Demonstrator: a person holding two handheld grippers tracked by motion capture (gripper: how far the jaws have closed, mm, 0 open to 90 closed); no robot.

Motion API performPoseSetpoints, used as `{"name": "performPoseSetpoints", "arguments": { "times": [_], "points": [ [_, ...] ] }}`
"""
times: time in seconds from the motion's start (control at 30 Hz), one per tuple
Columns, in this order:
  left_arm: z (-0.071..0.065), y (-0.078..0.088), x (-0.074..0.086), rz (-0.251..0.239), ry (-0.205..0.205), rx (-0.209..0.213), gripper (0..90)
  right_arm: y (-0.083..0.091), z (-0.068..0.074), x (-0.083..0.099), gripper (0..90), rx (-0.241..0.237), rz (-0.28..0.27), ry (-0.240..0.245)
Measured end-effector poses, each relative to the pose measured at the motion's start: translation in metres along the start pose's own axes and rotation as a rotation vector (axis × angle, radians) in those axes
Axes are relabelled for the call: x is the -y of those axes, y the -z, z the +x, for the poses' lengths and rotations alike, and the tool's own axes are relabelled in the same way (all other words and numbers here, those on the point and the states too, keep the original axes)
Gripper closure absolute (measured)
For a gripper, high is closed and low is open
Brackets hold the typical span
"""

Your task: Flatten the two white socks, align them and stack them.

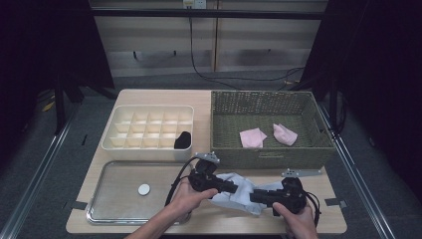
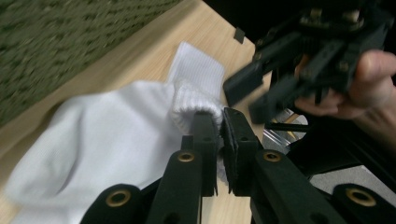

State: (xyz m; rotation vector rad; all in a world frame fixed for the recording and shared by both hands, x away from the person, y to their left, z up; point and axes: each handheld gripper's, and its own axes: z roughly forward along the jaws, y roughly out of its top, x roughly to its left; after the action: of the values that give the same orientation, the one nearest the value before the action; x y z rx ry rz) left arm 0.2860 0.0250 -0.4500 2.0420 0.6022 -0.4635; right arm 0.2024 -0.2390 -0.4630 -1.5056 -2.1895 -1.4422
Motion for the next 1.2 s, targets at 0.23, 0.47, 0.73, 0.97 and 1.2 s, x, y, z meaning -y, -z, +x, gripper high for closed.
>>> {"name": "performPoseSetpoints", "arguments": {
  "times": [0.23,0.47,0.73,0.97,1.2],
  "points": [
    [-0.010,-0.015,-0.016,0.001,-0.010,0.007,85.0,0.002,0.007,0.003,49.9,0.014,-0.001,0.018],
    [-0.012,-0.033,-0.024,0.005,0.009,0.010,85.0,0.005,0.010,0.011,44.3,0.044,0.013,0.024],
    [-0.026,-0.053,-0.030,0.027,-0.025,0.022,85.0,0.003,0.009,0.014,56.8,0.094,0.017,0.031],
    [-0.016,-0.037,-0.023,0.003,-0.002,0.015,68.8,0.013,0.000,0.019,79.3,0.118,-0.003,-0.022],
    [0.009,0.011,-0.008,-0.039,0.036,-0.068,63.6,0.033,-0.009,0.025,77.7,0.144,-0.033,-0.050]
  ]
}}
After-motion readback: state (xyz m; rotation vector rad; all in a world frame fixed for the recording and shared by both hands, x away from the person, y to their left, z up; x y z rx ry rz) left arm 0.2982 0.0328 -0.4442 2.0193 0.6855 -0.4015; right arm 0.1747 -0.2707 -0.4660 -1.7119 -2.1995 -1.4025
